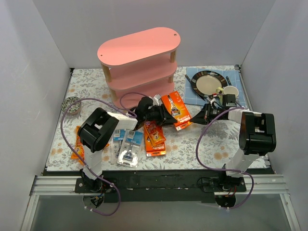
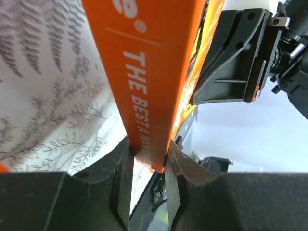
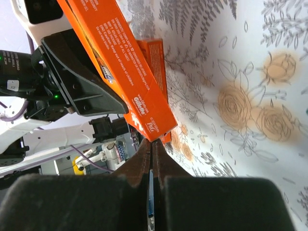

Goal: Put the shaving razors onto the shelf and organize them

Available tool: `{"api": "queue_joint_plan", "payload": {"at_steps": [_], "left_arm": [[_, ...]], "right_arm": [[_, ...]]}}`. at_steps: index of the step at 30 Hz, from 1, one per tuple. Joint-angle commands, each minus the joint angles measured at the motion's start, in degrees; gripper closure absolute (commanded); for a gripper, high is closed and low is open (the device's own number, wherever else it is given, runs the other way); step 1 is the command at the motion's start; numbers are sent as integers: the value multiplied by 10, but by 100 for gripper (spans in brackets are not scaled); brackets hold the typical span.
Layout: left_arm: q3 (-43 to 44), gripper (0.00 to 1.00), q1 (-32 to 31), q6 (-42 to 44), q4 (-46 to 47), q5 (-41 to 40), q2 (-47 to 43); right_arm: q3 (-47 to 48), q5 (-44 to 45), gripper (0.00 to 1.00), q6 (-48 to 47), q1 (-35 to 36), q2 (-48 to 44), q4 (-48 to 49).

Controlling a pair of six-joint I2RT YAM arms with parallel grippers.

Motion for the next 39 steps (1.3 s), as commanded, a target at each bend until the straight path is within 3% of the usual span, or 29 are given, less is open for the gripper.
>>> {"api": "queue_joint_plan", "payload": {"at_steps": [1,8,11,17,20,24,29,39], "left_arm": [[29,81,1,46,-66,-21,-28],[62,74,39,79,-100,-42,-7],[88,66,55,101,-116,-60,10],[102,23,60,112,-148,-68,21],[81,16,61,120,-164,-54,2],[44,14,71,167,-201,6,-40],[0,14,80,289,-253,61,-107],[7,14,81,431,-368,135,-132]], "right_arm": [[60,-36,99,71,18,41,76],[161,-45,99,153,27,138,171],[196,-51,99,195,30,183,218],[248,-47,99,242,59,248,266],[265,-44,99,257,66,262,286],[268,-37,99,300,72,273,328],[284,-26,99,332,72,291,382],[297,36,99,368,90,310,455]]}}
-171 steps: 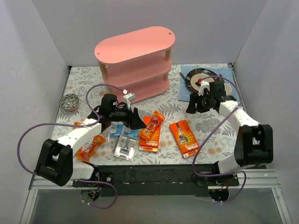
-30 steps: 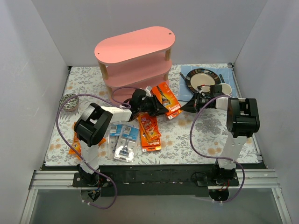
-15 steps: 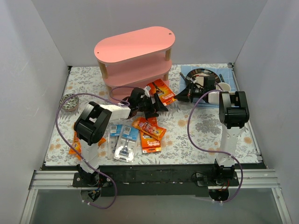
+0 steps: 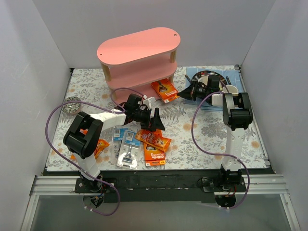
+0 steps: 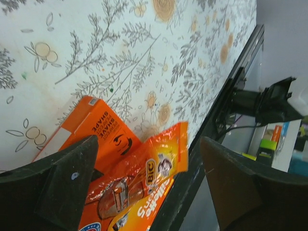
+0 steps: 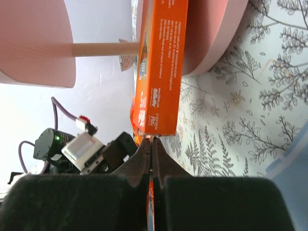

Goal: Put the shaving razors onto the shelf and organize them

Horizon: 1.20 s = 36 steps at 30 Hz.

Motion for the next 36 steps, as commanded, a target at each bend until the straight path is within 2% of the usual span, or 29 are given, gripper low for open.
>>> {"api": "queue_joint_plan", "payload": {"at_steps": [1,10,30,32,33,36], "left_arm": [[8,14,-1,81,-64,41,-29],[10,13,-1,104,-73,37,-31],[4,12,-1,113,-74,34,-34],[4,12,0,114,-75,32,-38],[6,12,0,116,-77,33,-39],[20,11,-1,139,-97,30,-49]], "right_arm": [[13,31,99,30,15,4,65],[-4,74,99,50,26,16,102],[113,108,99,42,43,105,62],[115,111,91,40,44,102,55],[110,108,79,36,45,97,55],[87,97,65,8,42,61,54]]}}
